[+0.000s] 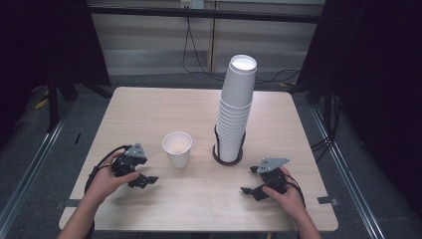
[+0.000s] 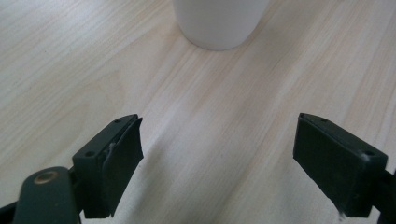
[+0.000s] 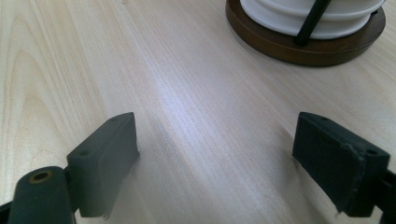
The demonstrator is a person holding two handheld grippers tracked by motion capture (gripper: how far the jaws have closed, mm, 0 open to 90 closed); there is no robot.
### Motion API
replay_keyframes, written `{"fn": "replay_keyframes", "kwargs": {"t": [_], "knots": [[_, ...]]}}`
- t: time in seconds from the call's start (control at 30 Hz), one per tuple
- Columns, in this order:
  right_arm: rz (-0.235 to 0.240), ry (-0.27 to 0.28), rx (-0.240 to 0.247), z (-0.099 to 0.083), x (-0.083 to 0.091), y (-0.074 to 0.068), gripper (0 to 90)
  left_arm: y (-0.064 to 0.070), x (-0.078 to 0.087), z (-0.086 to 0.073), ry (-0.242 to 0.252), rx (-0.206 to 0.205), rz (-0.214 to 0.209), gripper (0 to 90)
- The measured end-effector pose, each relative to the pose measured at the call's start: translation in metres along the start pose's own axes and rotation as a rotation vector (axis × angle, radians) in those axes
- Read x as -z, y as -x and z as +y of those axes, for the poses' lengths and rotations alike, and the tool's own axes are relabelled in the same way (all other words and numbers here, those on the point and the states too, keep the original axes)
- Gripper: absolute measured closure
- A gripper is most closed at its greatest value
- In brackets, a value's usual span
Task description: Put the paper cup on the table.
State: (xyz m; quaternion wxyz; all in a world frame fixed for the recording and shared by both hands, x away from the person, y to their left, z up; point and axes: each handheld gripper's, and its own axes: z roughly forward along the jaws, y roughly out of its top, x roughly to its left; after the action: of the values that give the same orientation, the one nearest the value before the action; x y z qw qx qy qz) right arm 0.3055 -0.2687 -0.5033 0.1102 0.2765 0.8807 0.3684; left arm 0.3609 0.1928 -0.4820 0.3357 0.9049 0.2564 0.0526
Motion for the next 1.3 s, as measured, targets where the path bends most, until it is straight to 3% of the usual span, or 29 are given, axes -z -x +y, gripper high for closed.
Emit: {"fn": "replay_keyframes", "kwargs": {"t": [0.6, 0.83, 1.2, 1.3], "knots": [[0.000, 0.000, 0.001, 0.000, 0.000, 0.000, 13.5, 0.005, -0.005, -0.028, 0.015, 0.008, 0.009, 15.2], [0.000, 0.000, 0.001, 0.000, 0.000, 0.000, 13.6, 0.008, -0.004, -0.037, 0.061, -0.009, 0.031, 14.4], [0.000, 0.000, 0.001, 0.000, 0.000, 0.000, 13.5, 0.011, -0.008, -0.046, 0.137, -0.014, 0.029, 7.4], [0.000, 0.000, 0.001, 0.000, 0.000, 0.000, 13.5, 0.011, -0.008, -0.046, 0.136, -0.016, 0.029, 6.7]]}}
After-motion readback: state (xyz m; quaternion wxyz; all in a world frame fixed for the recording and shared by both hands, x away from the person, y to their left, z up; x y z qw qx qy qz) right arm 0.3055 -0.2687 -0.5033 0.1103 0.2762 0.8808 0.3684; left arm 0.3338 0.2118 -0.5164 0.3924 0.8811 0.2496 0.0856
